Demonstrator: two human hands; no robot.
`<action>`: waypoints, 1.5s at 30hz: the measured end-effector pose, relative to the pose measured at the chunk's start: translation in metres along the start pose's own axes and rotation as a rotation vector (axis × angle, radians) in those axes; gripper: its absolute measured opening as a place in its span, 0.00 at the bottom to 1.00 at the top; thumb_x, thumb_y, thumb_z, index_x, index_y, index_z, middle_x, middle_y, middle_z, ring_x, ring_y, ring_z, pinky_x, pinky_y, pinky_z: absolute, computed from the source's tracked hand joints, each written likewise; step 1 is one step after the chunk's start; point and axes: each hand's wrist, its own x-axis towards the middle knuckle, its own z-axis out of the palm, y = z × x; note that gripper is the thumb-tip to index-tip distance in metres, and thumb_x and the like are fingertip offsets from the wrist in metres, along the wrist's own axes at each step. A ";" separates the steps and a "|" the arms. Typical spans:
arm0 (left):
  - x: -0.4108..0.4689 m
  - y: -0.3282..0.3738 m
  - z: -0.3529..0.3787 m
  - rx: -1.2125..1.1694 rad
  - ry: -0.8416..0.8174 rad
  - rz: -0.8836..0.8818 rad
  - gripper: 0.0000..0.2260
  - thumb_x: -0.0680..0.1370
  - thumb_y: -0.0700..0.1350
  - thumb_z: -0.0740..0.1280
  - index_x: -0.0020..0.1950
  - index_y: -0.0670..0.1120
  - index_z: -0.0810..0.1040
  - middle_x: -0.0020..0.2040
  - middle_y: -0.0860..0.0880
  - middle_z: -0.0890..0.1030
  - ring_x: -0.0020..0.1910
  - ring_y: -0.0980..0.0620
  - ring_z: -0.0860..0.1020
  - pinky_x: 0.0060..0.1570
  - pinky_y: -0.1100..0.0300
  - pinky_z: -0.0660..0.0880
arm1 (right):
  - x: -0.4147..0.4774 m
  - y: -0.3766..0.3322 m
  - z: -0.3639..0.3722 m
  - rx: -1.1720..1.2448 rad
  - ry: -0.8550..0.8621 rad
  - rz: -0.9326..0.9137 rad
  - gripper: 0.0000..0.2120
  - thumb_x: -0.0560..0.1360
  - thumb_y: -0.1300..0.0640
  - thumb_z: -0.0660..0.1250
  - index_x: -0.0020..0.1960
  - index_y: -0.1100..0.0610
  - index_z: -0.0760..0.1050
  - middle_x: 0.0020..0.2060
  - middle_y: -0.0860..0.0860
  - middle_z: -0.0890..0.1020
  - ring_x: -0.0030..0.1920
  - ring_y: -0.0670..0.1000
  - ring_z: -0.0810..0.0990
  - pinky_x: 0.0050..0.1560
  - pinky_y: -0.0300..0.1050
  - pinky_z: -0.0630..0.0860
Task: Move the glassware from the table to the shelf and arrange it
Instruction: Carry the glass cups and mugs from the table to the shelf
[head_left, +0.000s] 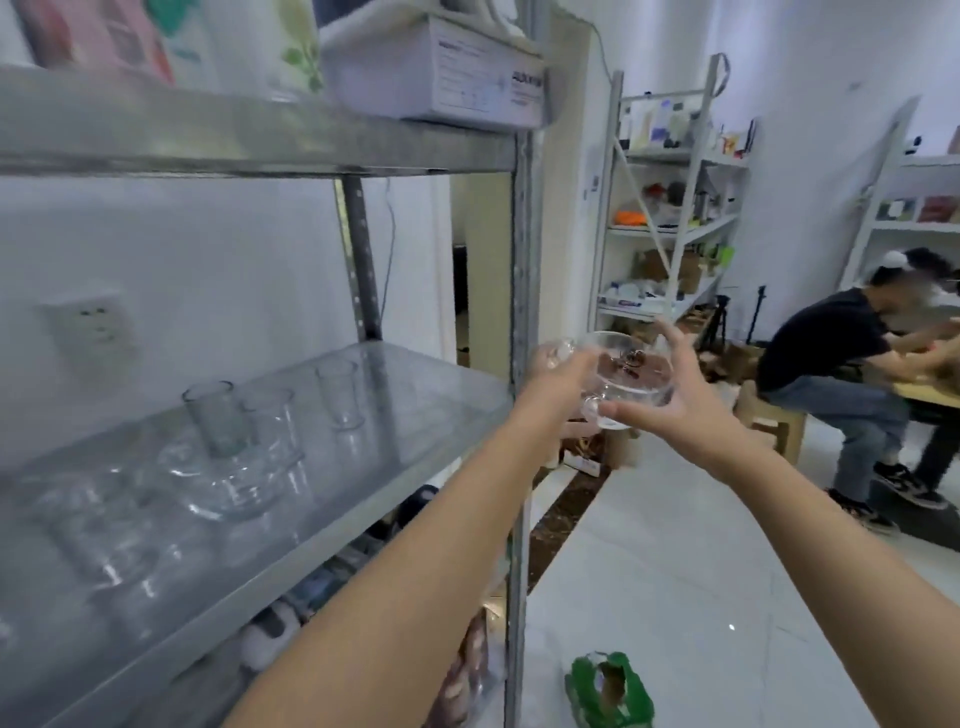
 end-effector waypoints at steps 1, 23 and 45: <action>0.001 0.005 -0.014 -0.011 0.051 0.015 0.22 0.76 0.56 0.68 0.67 0.55 0.68 0.54 0.47 0.79 0.53 0.43 0.80 0.46 0.44 0.82 | 0.010 -0.007 0.012 0.018 -0.022 -0.030 0.52 0.66 0.45 0.78 0.77 0.38 0.46 0.74 0.52 0.62 0.67 0.47 0.65 0.64 0.46 0.64; -0.058 -0.009 -0.179 0.181 0.611 -0.051 0.23 0.83 0.52 0.56 0.76 0.47 0.59 0.74 0.47 0.67 0.71 0.44 0.68 0.68 0.52 0.65 | 0.065 -0.051 0.227 0.235 -0.456 -0.118 0.52 0.68 0.53 0.79 0.79 0.49 0.47 0.75 0.53 0.64 0.70 0.48 0.64 0.63 0.41 0.63; -0.071 -0.013 -0.160 0.103 0.707 -0.097 0.26 0.78 0.46 0.61 0.75 0.44 0.57 0.68 0.44 0.71 0.56 0.45 0.77 0.53 0.51 0.76 | 0.072 -0.051 0.247 0.206 -0.470 -0.062 0.50 0.72 0.61 0.73 0.79 0.46 0.42 0.73 0.59 0.66 0.68 0.61 0.72 0.67 0.54 0.72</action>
